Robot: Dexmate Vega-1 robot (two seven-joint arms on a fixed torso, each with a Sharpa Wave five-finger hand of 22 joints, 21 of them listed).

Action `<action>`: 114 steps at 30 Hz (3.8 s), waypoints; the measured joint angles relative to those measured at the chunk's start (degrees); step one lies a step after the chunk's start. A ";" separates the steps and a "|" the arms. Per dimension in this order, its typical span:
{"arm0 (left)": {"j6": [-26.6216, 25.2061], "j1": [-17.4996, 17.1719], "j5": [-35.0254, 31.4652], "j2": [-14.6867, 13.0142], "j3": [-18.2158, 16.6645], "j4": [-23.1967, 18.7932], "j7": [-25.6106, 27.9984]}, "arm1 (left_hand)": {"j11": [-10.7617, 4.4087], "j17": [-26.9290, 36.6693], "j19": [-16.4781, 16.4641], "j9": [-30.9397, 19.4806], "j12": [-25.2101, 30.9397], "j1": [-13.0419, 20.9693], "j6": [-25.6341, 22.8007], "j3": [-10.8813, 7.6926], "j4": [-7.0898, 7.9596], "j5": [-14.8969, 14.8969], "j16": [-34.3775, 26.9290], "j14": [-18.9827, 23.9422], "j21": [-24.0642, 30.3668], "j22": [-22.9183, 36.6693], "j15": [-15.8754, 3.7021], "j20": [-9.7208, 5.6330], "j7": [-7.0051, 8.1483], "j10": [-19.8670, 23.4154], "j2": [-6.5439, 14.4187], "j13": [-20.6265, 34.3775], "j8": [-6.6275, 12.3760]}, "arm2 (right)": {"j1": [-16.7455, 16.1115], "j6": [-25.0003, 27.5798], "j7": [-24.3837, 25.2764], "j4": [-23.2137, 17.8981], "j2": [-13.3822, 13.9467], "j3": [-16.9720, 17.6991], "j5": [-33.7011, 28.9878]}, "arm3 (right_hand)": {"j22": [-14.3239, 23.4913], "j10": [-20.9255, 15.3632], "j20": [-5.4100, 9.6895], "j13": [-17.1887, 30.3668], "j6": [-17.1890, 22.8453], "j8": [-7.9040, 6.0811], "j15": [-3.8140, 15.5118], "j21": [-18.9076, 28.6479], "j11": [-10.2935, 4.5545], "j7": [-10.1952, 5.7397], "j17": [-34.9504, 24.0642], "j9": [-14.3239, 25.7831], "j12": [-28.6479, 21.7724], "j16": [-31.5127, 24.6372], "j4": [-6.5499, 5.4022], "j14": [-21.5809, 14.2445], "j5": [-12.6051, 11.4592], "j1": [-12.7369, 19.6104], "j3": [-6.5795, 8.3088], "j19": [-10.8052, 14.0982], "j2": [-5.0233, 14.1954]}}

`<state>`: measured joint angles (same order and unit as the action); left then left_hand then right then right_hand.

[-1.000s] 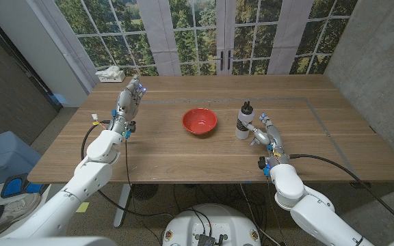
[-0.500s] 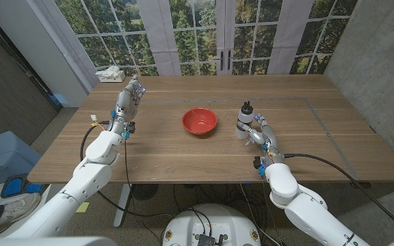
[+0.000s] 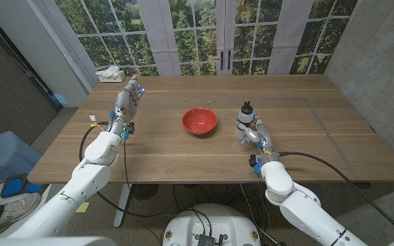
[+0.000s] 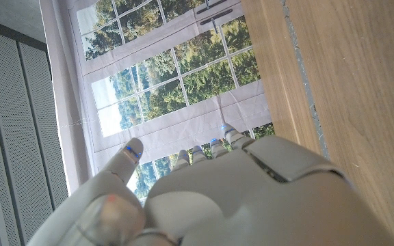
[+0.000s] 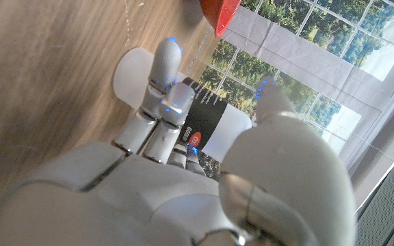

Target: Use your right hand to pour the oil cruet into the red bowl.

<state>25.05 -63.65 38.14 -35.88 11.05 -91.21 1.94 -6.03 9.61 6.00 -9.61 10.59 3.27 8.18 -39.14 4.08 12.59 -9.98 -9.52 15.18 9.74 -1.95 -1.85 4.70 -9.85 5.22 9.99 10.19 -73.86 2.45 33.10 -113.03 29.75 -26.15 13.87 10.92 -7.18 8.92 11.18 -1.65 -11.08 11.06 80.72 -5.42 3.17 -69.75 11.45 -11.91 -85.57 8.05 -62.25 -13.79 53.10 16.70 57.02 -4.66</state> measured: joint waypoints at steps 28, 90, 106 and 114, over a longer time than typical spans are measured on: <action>-0.57 1.48 0.56 0.01 0.22 1.28 -1.08 | 0.00 0.01 -0.51 0.00 0.00 0.00 -0.31 0.00 0.00 0.00 0.00 0.00 0.00 0.00 0.00 0.11 -0.31 0.00 0.00 0.00 0.00 | 5.23 7.83 4.35 3.00 -3.99 -2.41 -1.34 | -0.53 -5.01 0.09 0.01 5.82 -1.89 0.72 -0.02 0.29 -1.87 -0.07 0.16 -1.30 -0.27 0.40 -1.13 0.93 2.94 0.88 0.49 1.73; -2.96 0.65 2.15 -0.63 0.67 -1.34 -1.59 | 0.00 0.06 -1.01 0.00 0.00 0.00 -0.61 0.00 0.00 0.00 0.00 0.00 -1.21 0.00 0.00 0.01 0.00 0.00 0.00 0.00 0.00 | 3.56 4.52 9.83 2.61 -5.99 -0.44 -0.07 | 3.08 -28.59 -1.96 9.43 39.53 -13.82 -0.11 8.50 -0.10 -10.45 -0.94 3.46 -15.12 -3.46 2.59 0.13 3.15 11.39 6.57 -5.67 5.68; -2.57 0.42 2.37 -0.47 0.60 -1.41 -1.99 | 0.00 -0.02 -1.32 0.00 0.00 0.00 -0.61 0.00 0.00 0.00 0.00 0.00 -1.21 0.28 0.00 -0.30 0.00 0.00 0.00 0.00 0.00 | 4.49 12.58 12.36 -1.81 -3.94 -0.92 -5.83 | 3.32 -28.89 -1.96 9.44 39.54 -14.20 0.12 8.49 0.19 -10.45 -0.94 4.14 -15.77 -3.86 2.59 -0.11 3.16 11.38 6.57 -5.24 5.69; -2.35 0.35 2.38 -0.36 0.60 -1.42 -2.05 | 0.00 -0.01 -1.32 0.00 0.00 0.00 -0.61 0.00 0.00 0.00 0.00 0.00 -1.42 0.28 0.00 -0.30 0.00 0.00 0.00 0.00 0.00 | 5.62 16.33 12.44 -3.05 -3.25 -1.53 -8.02 | 3.34 -28.89 -1.96 9.46 39.54 -14.20 0.31 8.49 0.19 -10.45 -0.93 4.14 -15.77 -3.86 2.59 -0.31 3.16 11.38 6.57 -5.24 5.69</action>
<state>22.70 -63.30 40.53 -36.24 11.65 -92.64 -0.11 -6.03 9.60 4.68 -9.61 10.59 3.27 7.56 -39.14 4.08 12.59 -9.98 -9.52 13.75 10.02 -1.95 -2.15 4.71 -9.85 5.21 9.99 10.18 -68.24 18.78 45.54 -116.09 26.50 -27.68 5.84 14.25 -36.08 6.95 20.64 37.89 -25.28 11.37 89.21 -5.23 -7.28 -70.69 15.58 -27.67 -89.43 10.64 -62.56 -10.62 64.48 23.28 51.78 1.03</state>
